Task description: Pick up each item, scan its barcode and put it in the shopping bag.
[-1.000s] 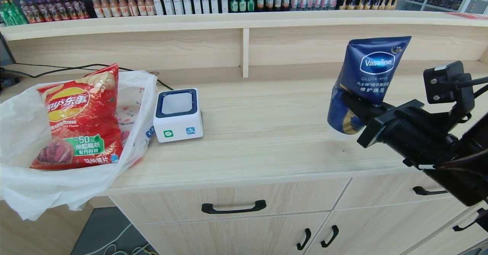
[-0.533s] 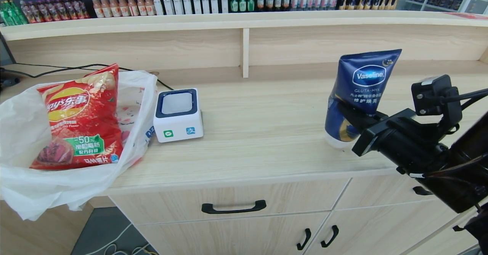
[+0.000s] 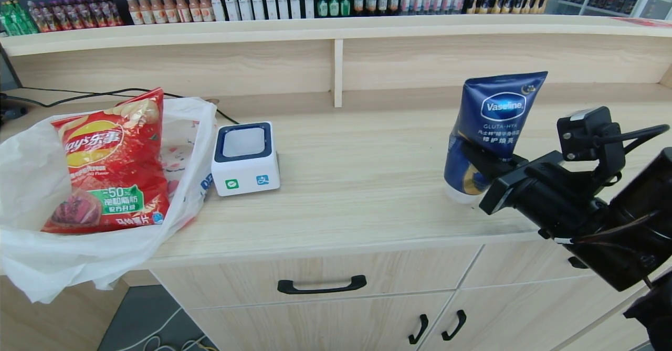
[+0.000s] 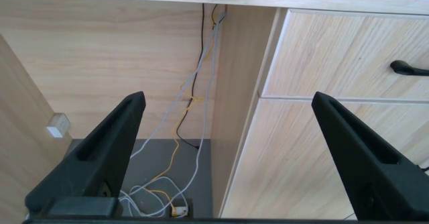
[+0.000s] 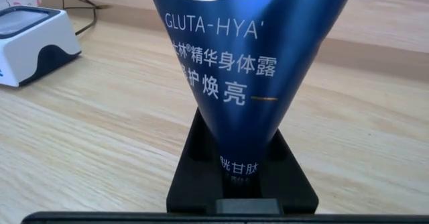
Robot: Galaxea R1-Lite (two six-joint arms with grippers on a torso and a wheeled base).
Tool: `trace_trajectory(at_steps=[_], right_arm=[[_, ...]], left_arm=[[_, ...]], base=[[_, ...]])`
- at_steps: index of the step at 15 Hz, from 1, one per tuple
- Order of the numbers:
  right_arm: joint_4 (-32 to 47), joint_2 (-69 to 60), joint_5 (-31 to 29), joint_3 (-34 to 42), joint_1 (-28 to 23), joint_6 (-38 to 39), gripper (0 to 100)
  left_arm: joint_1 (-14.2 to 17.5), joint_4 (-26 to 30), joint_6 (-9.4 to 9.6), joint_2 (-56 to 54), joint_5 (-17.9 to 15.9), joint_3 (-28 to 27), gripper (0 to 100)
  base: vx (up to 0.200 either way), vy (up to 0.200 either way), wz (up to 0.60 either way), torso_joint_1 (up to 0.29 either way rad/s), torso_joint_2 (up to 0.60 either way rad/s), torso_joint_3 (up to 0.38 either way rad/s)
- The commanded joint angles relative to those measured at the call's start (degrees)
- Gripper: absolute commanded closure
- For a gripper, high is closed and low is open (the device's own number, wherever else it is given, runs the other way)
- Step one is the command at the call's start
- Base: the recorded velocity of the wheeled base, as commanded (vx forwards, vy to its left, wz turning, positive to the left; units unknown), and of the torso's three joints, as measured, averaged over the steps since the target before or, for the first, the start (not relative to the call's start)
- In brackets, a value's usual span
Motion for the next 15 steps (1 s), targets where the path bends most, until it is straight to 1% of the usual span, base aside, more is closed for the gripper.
trace_trajectory(at_steps=[1,10,11,15], right_arm=[[0.21,1.53,0.04,-0.52,0.02,0.03,100],[0.12,1.53,-0.05,0.71,-0.06,0.11,100],[0.12,1.35,-0.05,1.24,-0.06,0.11,0],[0.03,-0.05,-0.05,2.56,-0.06,0.47,0]], left_arm=[[-0.01,0.0,-0.01,-0.02,0.01,0.0,0],[-0.01,0.0,-0.01,-0.02,0.01,0.0,0],[-0.01,0.0,-0.01,-0.02,0.01,0.0,0],[0.07,0.0,-0.01,-0.02,0.01,0.0,0]], base=[[0.0,0.0,0.0,0.0,0.0,0.0],[0.0,0.0,0.0,0.0,0.0,0.0],[0.0,0.0,0.0,0.0,0.0,0.0],[0.0,0.0,0.0,0.0,0.0,0.0]])
